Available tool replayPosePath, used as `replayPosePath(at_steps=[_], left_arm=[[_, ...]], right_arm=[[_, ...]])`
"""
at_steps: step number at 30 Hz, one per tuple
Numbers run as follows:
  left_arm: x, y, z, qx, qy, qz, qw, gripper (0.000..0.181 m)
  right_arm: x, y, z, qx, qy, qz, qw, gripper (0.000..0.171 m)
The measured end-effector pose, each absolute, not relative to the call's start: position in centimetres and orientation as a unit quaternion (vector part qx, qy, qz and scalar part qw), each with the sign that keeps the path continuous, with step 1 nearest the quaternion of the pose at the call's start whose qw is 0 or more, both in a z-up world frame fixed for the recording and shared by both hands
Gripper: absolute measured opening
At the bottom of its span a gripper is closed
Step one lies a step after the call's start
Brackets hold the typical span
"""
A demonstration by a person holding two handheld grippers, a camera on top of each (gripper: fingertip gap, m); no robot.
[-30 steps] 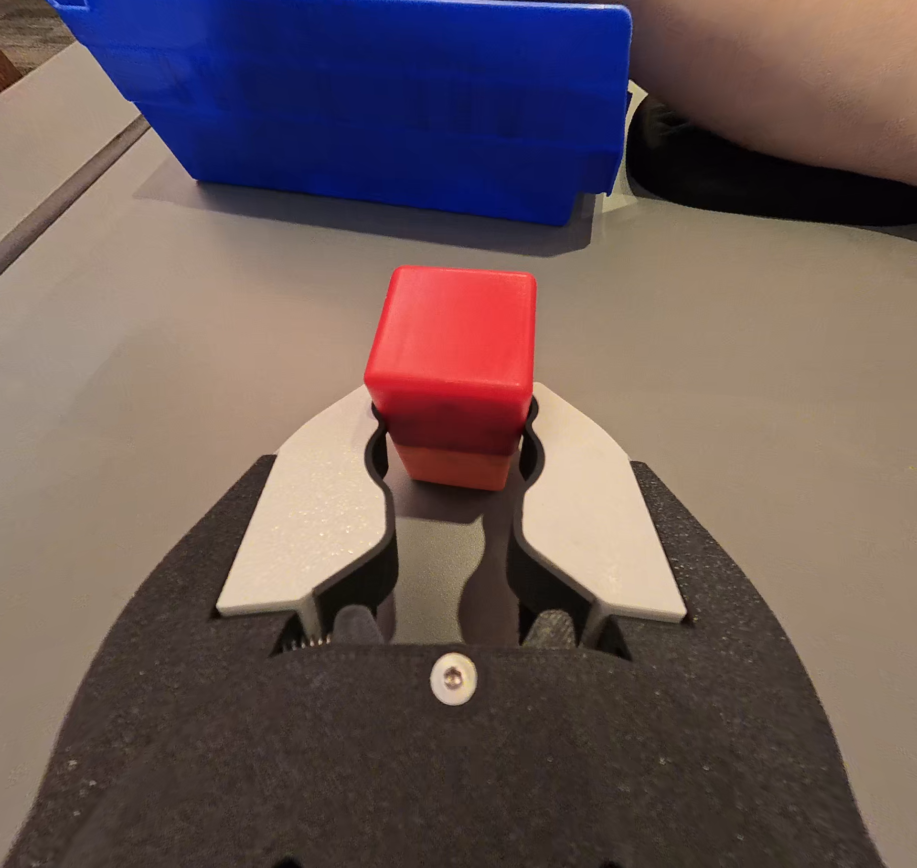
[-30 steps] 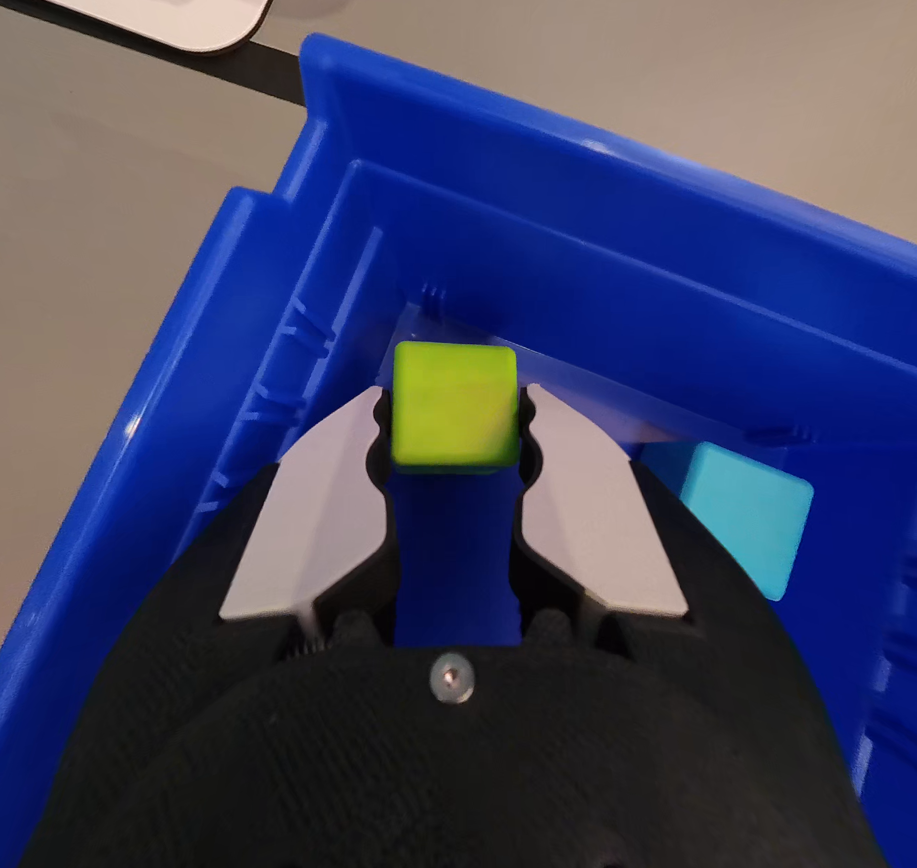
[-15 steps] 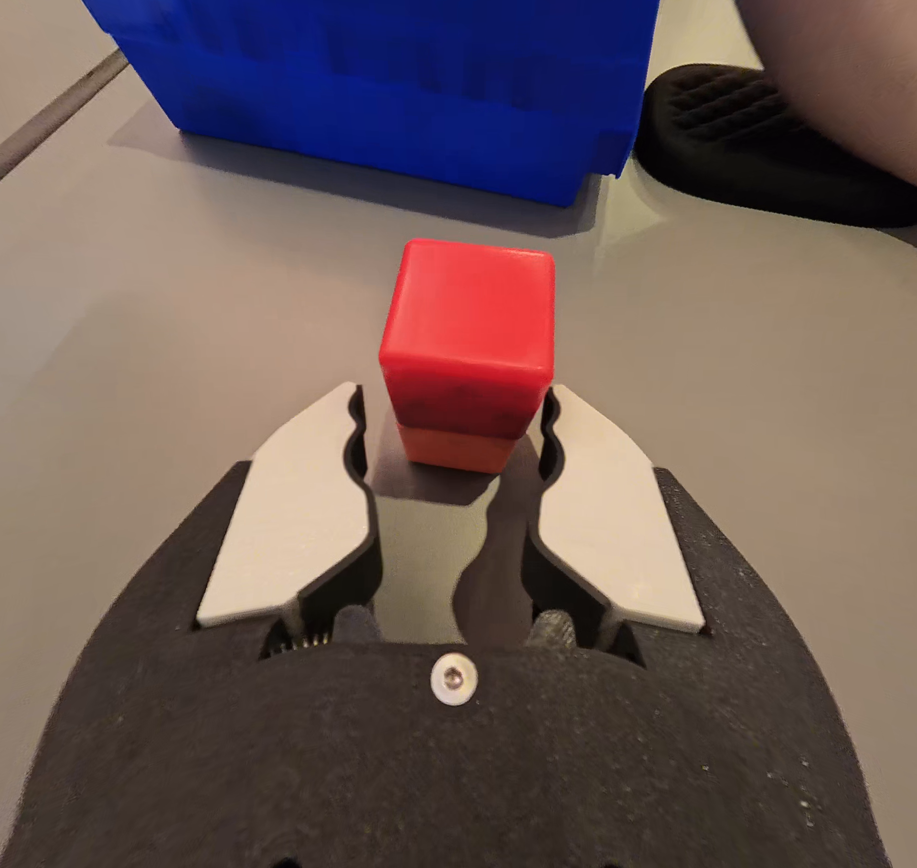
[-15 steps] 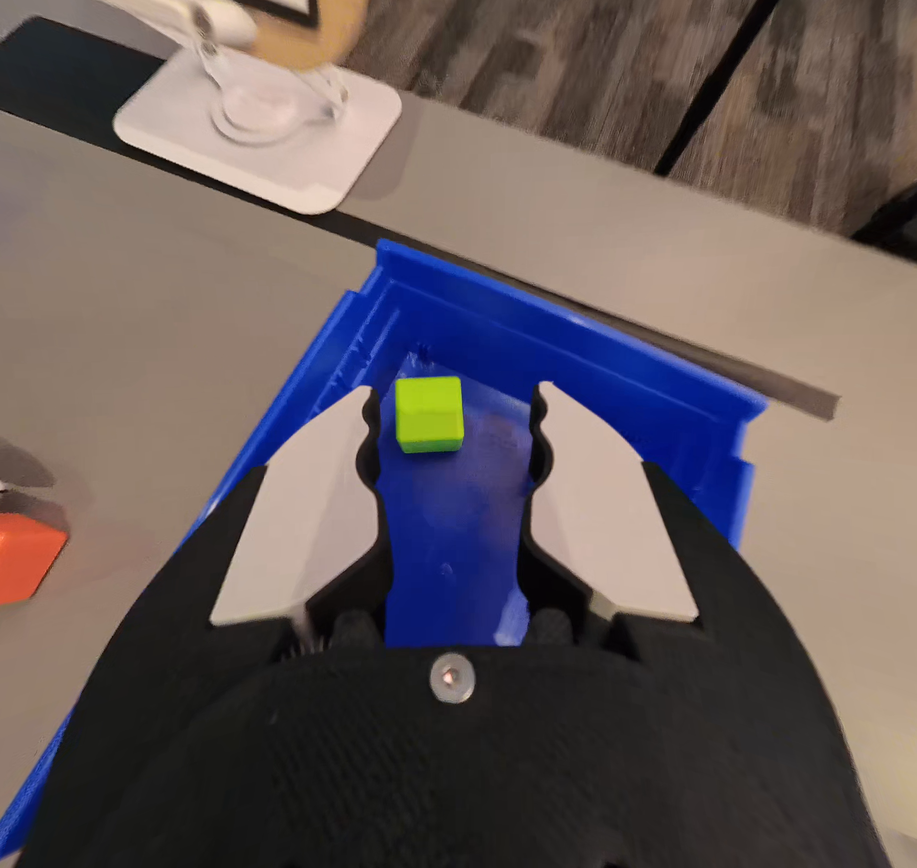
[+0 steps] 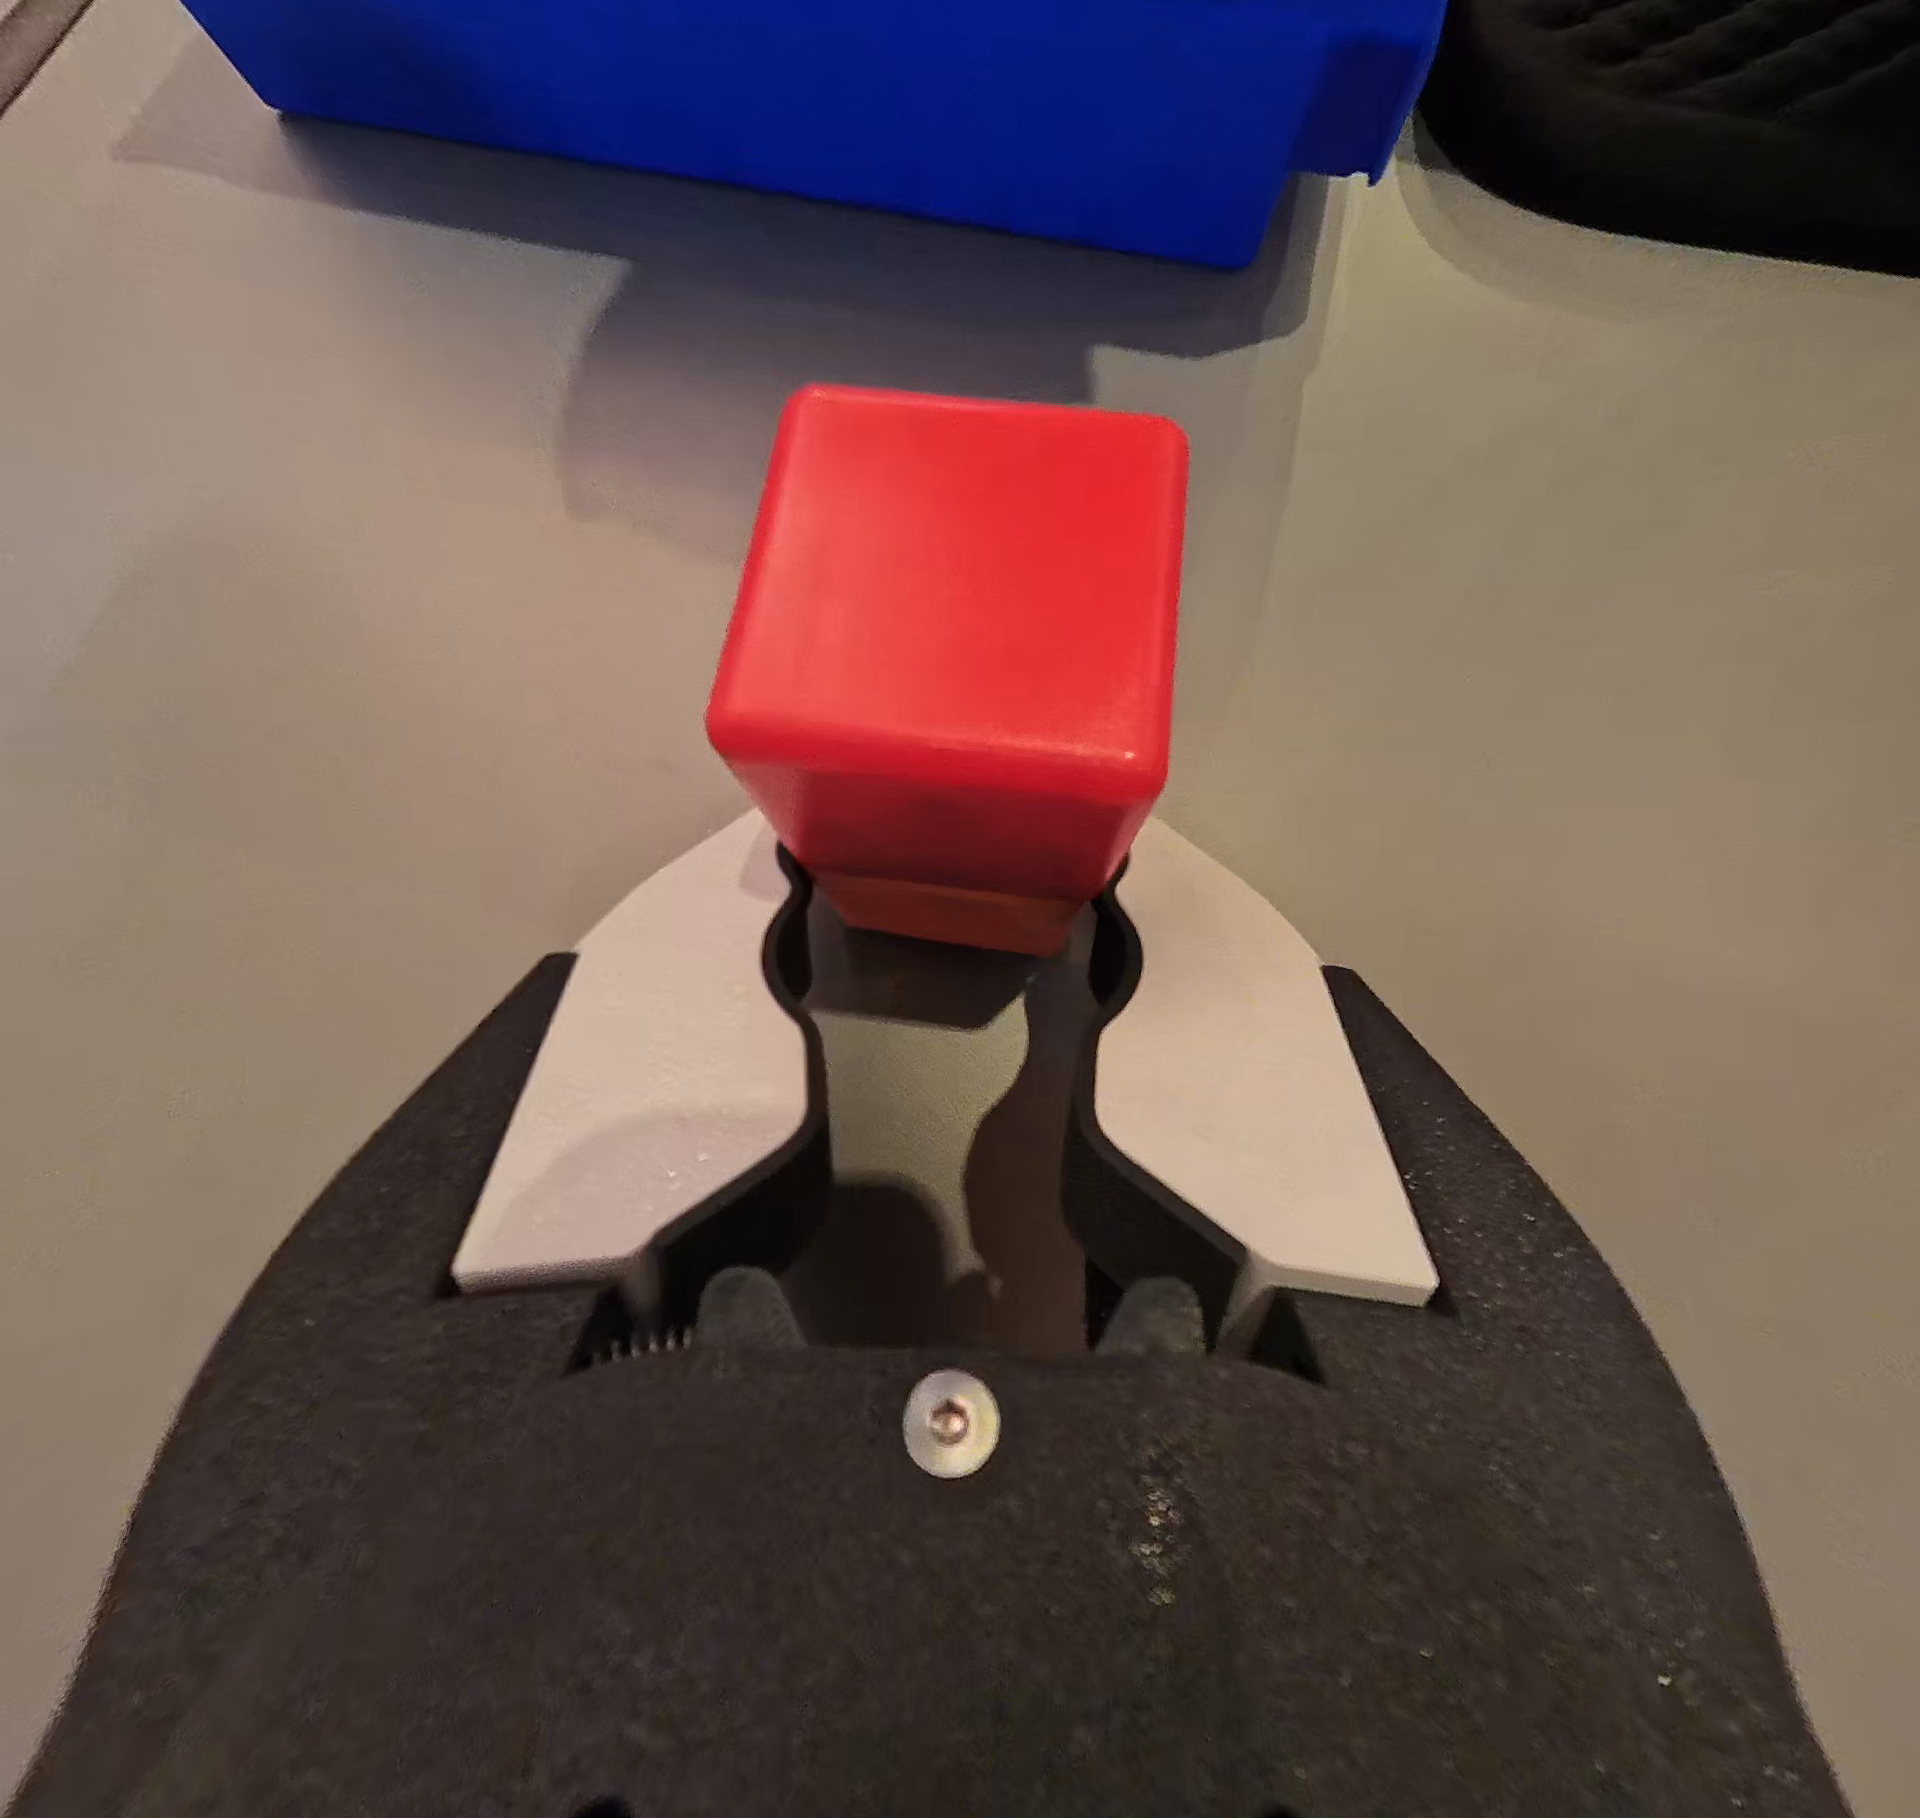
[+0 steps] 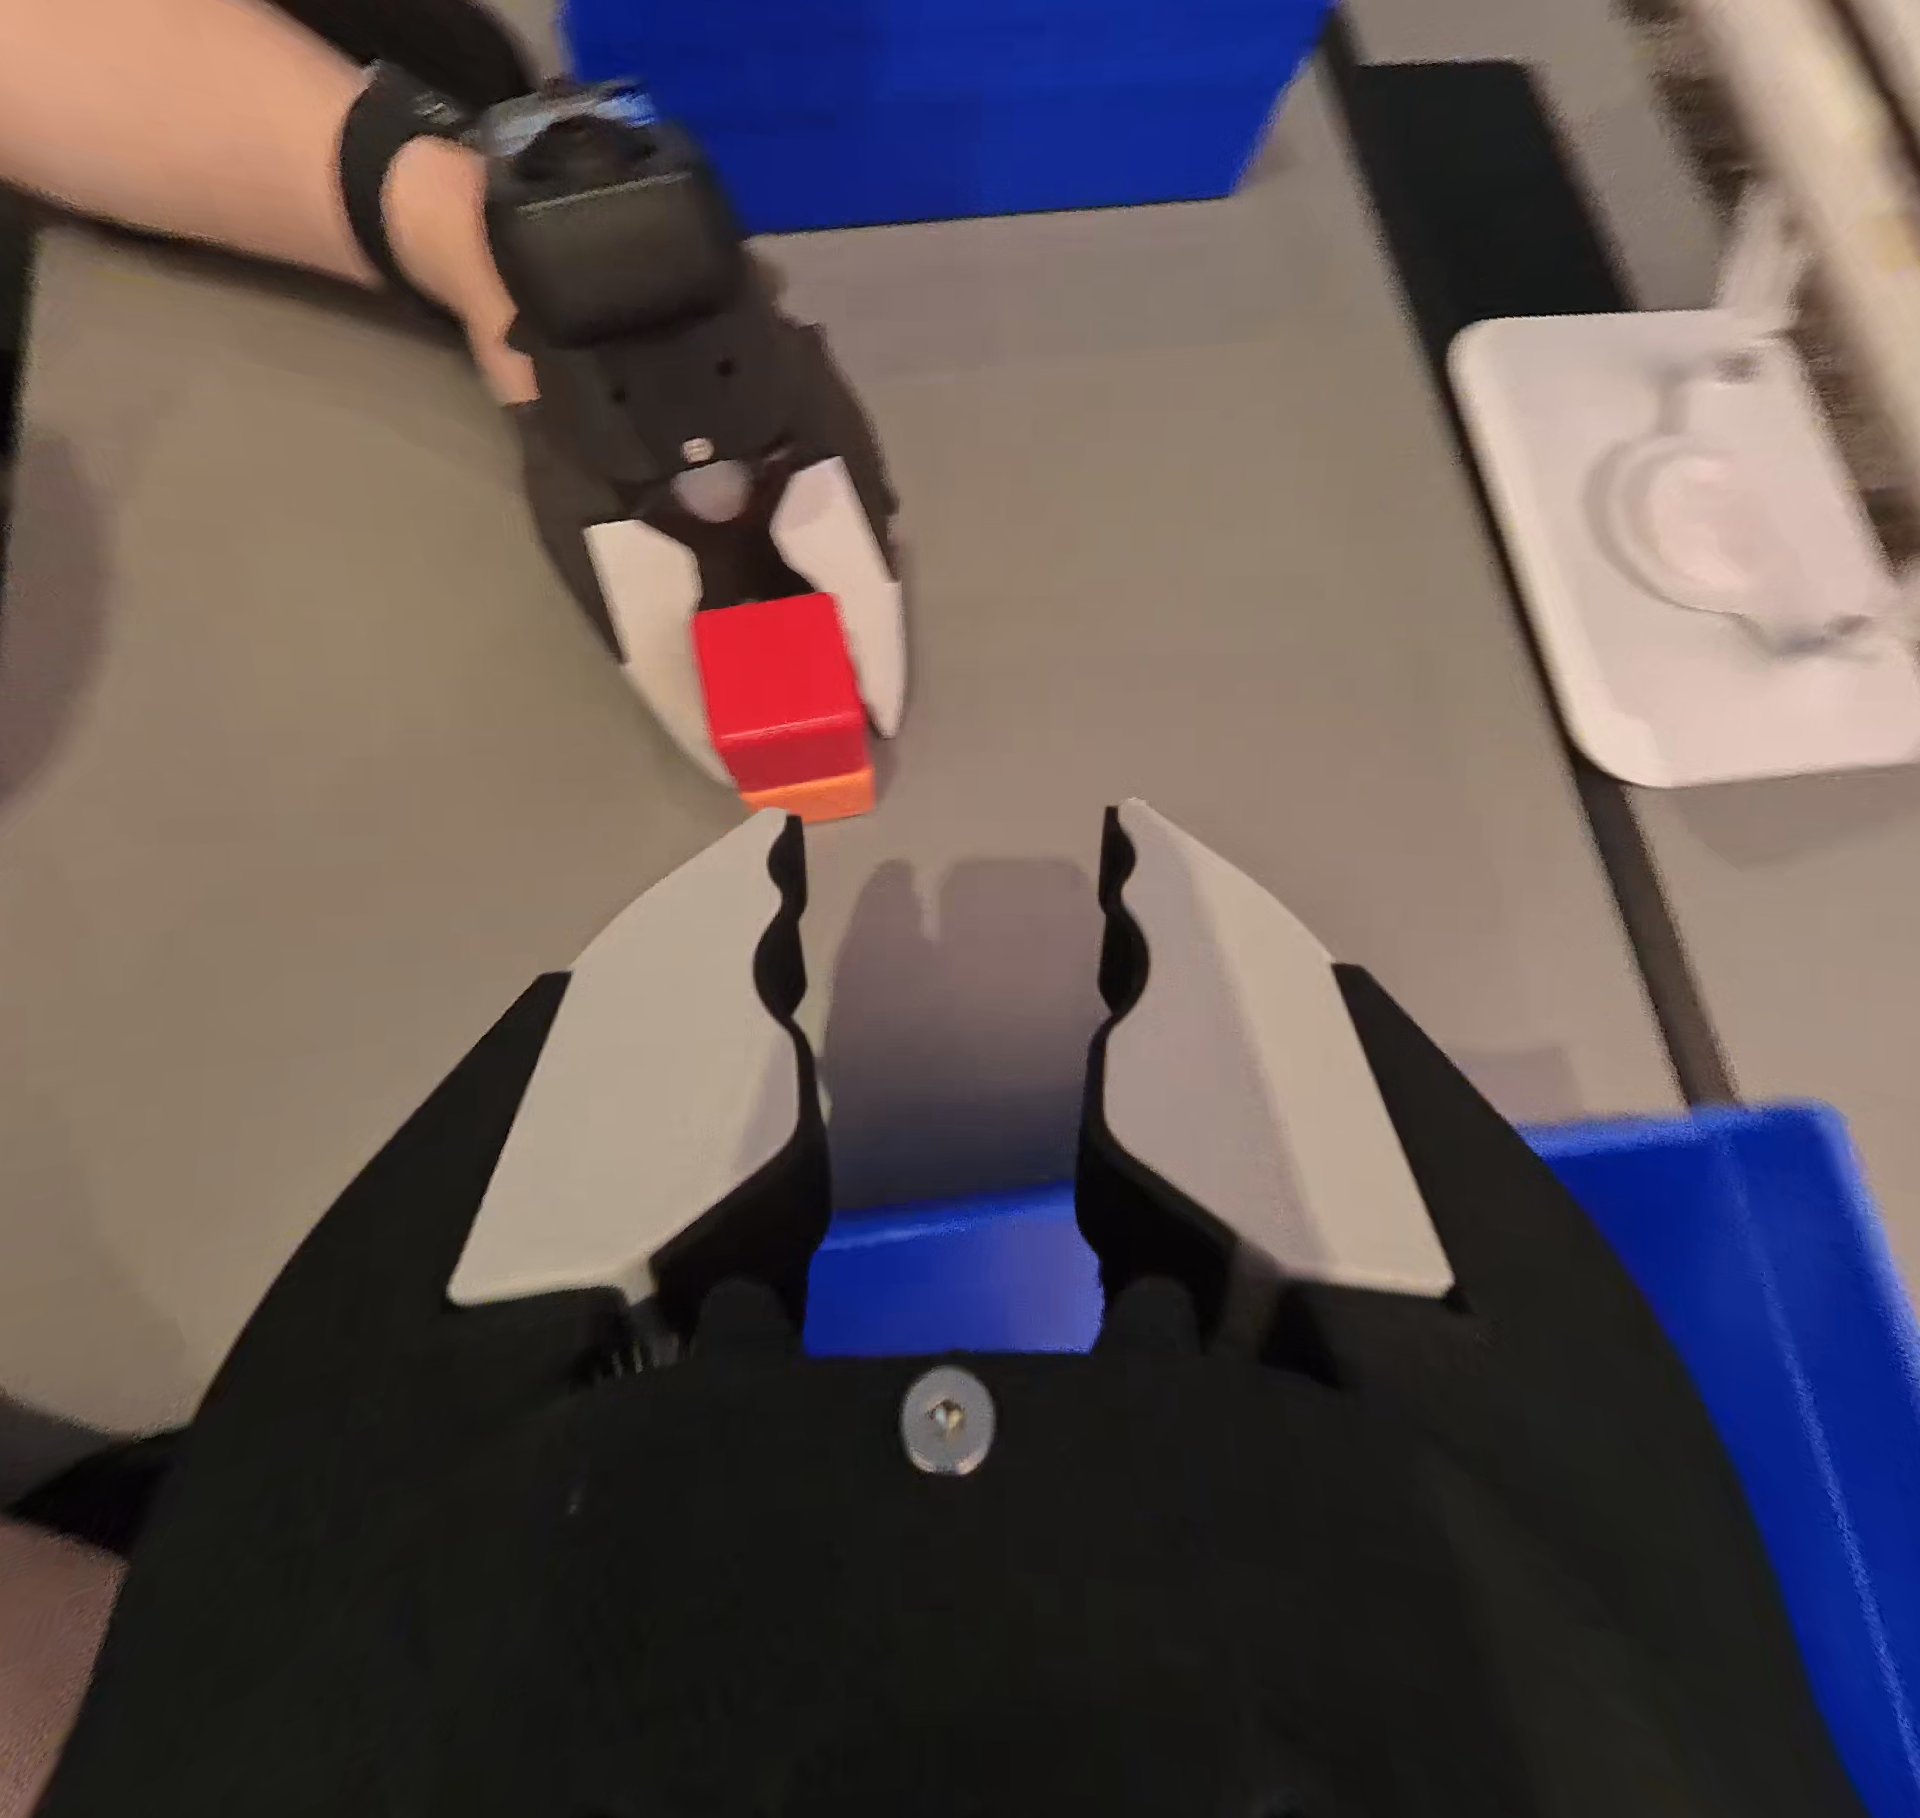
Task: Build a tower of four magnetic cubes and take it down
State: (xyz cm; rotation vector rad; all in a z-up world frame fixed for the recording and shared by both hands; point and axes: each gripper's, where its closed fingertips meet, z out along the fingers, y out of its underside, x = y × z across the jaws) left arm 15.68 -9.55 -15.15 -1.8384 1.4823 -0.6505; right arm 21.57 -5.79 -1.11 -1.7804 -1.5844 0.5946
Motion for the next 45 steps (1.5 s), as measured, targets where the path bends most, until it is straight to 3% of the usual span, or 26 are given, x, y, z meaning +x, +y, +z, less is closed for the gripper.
replayPosePath(at_steps=[16, 24, 36, 42, 45], left_arm=[[15.7, -9.8, -15.2, -0.692, 0.587, -0.253, 0.334, 0.050], [15.6, -9.5, -15.2, -0.694, 0.585, -0.251, 0.336, 0.050], [15.6, -9.6, -15.2, -0.691, 0.591, -0.245, 0.336, 0.050], [15.6, -9.6, -15.2, -0.693, 0.588, -0.250, 0.334, 0.050], [15.6, -9.6, -15.2, -0.695, 0.586, -0.250, 0.334, 0.050]], right_arm=[[14.2, -9.8, -9.2, -0.626, -0.724, 0.198, 0.211, 0.061], [14.4, -9.6, -9.9, -0.643, -0.723, 0.164, 0.192, 0.050], [14.5, -9.6, -9.1, -0.672, -0.686, 0.215, 0.177, 0.049], [16.8, -8.4, -6.1, -0.680, -0.670, 0.192, 0.227, 0.049], [19.6, -7.4, -1.7, -0.692, -0.631, 0.179, 0.300, 0.049]])
